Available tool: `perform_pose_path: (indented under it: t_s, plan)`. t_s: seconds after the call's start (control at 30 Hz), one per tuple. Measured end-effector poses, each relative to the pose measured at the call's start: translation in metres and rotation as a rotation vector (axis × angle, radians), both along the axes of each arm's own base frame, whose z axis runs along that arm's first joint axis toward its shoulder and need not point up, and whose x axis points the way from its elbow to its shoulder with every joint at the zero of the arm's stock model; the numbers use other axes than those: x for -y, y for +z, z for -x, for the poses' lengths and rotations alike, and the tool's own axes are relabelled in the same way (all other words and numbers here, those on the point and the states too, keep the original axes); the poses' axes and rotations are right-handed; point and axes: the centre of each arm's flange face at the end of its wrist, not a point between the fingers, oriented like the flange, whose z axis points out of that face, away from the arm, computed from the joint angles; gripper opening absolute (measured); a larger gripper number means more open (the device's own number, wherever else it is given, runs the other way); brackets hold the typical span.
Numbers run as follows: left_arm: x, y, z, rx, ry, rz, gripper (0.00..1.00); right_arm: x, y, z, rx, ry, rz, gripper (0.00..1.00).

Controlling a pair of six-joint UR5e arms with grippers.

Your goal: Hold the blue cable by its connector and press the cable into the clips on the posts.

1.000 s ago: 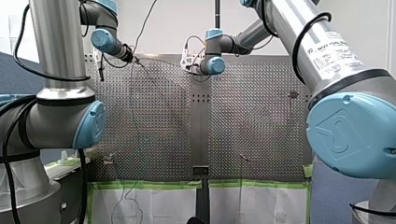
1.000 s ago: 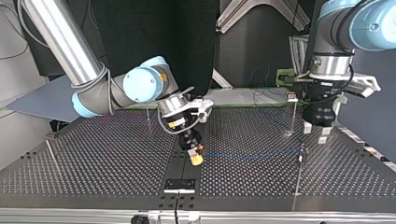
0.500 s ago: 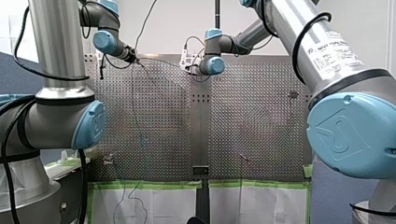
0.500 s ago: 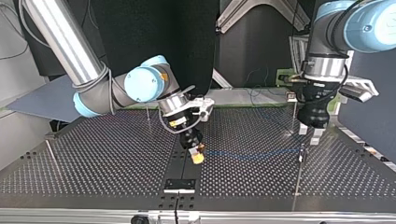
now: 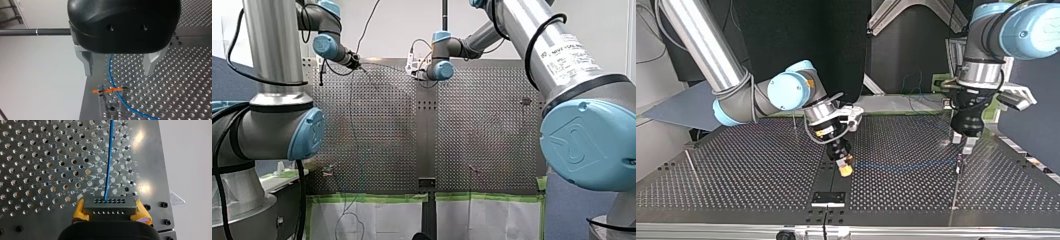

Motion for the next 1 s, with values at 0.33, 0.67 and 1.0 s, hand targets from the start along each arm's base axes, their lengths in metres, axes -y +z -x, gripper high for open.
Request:
perform_pose_path:
  t_s: [0.33, 0.67, 1.0]
  plan:
    - [-0.001, -0.004, -0.003, -0.010, 0.009, 0.004, 1.00, 0.002, 0.000, 0.001, 0.003, -0.005, 0.002, 0.00]
    - [-0.001, -0.005, -0.002, -0.017, 0.012, 0.003, 1.00, 0.002, 0.000, 0.001, 0.001, -0.006, 0.001, 0.00]
    - [0.009, -0.005, 0.002, -0.024, -0.005, -0.003, 1.00, 0.004, -0.002, 0.002, 0.001, -0.011, 0.000, 0.00]
